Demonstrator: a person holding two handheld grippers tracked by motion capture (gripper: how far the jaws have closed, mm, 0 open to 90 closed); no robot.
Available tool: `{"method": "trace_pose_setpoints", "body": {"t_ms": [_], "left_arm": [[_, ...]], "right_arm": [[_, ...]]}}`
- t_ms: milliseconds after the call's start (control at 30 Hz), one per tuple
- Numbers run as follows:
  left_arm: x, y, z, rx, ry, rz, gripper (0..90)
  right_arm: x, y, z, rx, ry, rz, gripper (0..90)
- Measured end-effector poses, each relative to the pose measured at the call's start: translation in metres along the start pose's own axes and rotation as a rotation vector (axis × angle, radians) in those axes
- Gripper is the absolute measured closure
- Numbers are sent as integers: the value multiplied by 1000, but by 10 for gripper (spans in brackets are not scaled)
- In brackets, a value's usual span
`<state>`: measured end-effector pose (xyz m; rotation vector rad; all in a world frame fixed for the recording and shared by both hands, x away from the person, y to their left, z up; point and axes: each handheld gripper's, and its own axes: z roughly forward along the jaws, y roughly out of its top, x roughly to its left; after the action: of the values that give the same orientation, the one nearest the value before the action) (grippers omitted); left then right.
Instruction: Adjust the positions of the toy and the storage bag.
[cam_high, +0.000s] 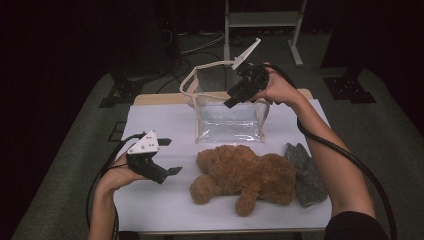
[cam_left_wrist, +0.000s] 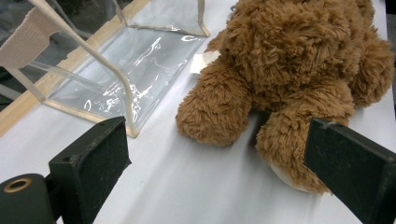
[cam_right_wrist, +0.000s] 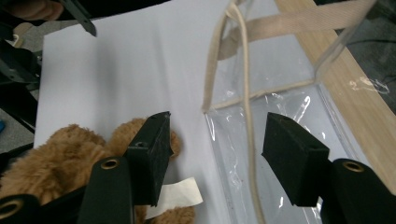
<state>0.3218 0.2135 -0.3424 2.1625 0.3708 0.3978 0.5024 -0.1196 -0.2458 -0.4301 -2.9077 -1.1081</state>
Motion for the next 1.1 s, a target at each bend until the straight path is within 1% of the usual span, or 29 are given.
{"method": "trace_pose_setpoints", "body": {"t_ms": [100,167,200,233,333,367,400,433,467,500,633,667,767,867,1100], "left_arm": [[0,0,-2,-4,3,-1,61],[0,0,-3,-6,4,-3,61],[0,0,-3,-6,4,-3,61],[0,0,-3,-6,3,-3,61],[0,-1,-2,-7,2,-3,61],[0,-1,-3,-4,1,-2,61],[-1,-1,-3,-5,1,-2,61],[0,0,-4,-4,1,0,61],[0,-1,-4,-5,1,1,61],[0,0,-5,-5,6,4,61],[0,-1,-6,-7,4,5,61],[0,-1,-6,-6,4,4,61],[0,-1,-6,-7,6,5,61],[0,-1,-7,-7,7,2,61],[0,-1,-10,-13,12,3,61]], "right_arm": [[-6,-3,3,8,-3,14,435],[-8,-5,4,23,-3,25,493],[-9,-6,5,28,-1,29,504],[-10,-7,6,29,-11,26,514],[-12,-10,6,34,-21,30,559],[-12,-10,6,36,-23,34,587],[-13,-11,6,38,-19,36,599],[-14,-11,7,38,-24,40,605],[-14,-12,7,40,-25,44,636],[-14,-13,7,44,-17,48,649],[-14,-15,9,56,-29,51,713],[-14,-16,10,58,-27,57,751],[-14,-18,12,71,-23,72,823],[-13,-18,12,73,-32,78,857],[-8,-18,11,90,-35,85,866]]}}
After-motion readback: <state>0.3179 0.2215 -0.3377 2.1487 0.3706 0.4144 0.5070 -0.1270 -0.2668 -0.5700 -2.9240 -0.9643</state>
